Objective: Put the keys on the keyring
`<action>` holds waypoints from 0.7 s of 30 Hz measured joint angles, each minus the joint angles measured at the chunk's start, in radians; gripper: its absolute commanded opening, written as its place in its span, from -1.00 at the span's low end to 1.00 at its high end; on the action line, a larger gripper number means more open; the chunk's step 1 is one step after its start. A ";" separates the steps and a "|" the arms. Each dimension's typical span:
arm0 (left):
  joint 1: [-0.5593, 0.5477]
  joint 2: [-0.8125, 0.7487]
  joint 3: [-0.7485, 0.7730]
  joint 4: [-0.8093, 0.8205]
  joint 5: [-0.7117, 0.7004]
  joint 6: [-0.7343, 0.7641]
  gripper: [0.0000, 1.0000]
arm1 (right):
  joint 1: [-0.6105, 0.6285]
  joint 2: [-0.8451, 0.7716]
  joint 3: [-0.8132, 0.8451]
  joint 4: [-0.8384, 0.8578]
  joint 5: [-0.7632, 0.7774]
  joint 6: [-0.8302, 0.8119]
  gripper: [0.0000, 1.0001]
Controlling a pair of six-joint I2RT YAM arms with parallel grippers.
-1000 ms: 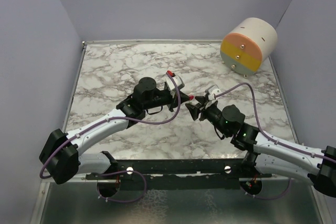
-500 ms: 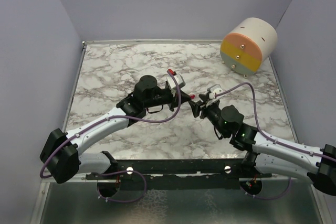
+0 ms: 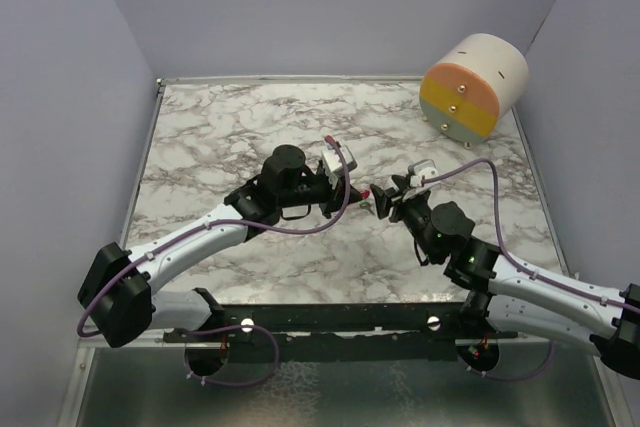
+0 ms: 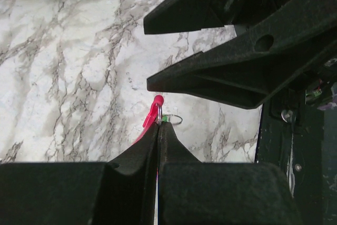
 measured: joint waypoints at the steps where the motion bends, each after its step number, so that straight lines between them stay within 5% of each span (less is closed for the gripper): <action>1: -0.002 0.002 0.000 -0.005 0.002 -0.002 -1.00 | 0.000 -0.002 0.000 0.000 0.002 0.000 0.06; 13: -0.017 0.031 0.024 -0.090 0.001 0.014 -1.00 | -0.001 -0.040 0.000 -0.032 0.001 0.003 -0.07; 21: -0.005 0.071 0.146 -0.225 0.016 0.174 -1.00 | -0.001 -0.116 0.000 -0.095 -0.124 0.004 -0.31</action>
